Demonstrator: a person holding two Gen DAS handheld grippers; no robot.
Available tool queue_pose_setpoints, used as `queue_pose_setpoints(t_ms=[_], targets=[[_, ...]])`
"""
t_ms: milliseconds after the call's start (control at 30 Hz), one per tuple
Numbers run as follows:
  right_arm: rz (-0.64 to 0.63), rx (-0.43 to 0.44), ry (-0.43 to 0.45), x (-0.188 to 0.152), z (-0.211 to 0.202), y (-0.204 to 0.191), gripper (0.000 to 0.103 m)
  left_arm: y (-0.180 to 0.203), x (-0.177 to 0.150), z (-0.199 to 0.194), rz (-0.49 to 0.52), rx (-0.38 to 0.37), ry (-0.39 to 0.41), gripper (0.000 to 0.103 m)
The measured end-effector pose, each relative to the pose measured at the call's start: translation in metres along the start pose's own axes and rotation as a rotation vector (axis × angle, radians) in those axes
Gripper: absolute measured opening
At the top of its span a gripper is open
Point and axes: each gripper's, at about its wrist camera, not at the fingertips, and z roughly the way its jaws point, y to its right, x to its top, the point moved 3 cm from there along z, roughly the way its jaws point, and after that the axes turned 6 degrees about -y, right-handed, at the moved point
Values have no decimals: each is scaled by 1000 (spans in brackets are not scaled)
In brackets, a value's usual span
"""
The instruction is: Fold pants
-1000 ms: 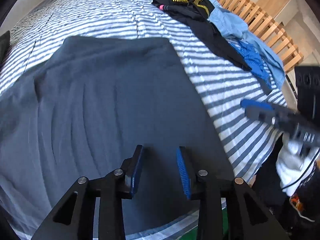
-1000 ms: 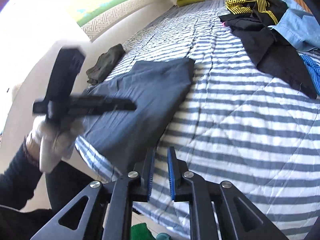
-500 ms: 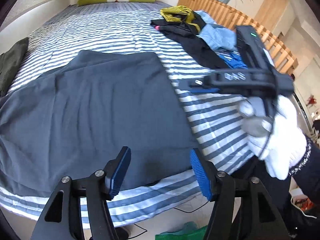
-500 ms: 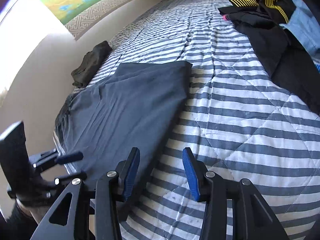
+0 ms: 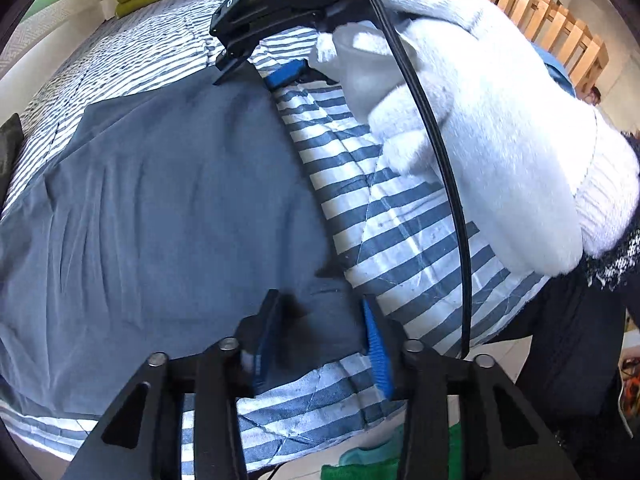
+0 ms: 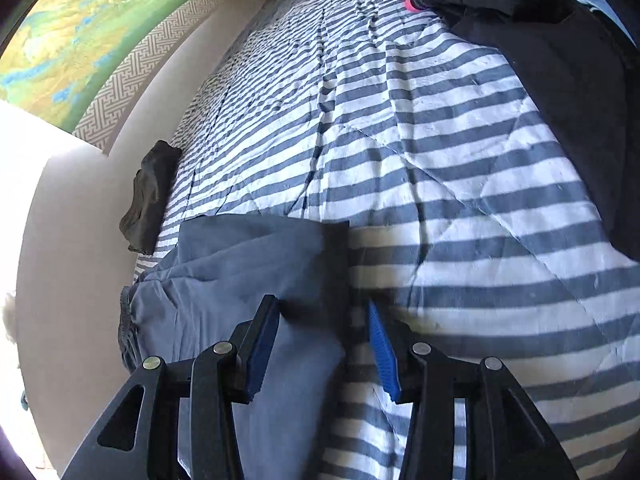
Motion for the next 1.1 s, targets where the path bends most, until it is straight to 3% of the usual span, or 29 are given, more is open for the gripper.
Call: queue_pose_setpoints(t_ms=[33,67,100,167,400,567,767,933,1100], targets=[[5,2,0,3,1,-1,40,-2,-1,0,-2,-13,2,31],[8,1,-4,6,4,-2,31,-5,-3,-2,-7,-18,3,26],[8,-3,-12,8,6,-3,26,-8,-3,-2,-11,-26,1,15],[8,-14,-27,9,13,-5,12,-14,-3,-7,-39,-63,8,8],[40,22,3,12,-5,-20,6,-38,-11,-53,-86,-145,104,6],[-14,21,41,17,-24,-63,6,-82,-28,-98,-162,-162,177,6],[-121,13,47,20,-14,-149,6,-174,-66,-128,-290,-59,153,6],[-241,-24,6,15,40,-236,6,-240,-102,-135,-348,64,80,6],[-306,-23,-46,10,102,-308,5,-303,-140,-153,-445,105,99,6]])
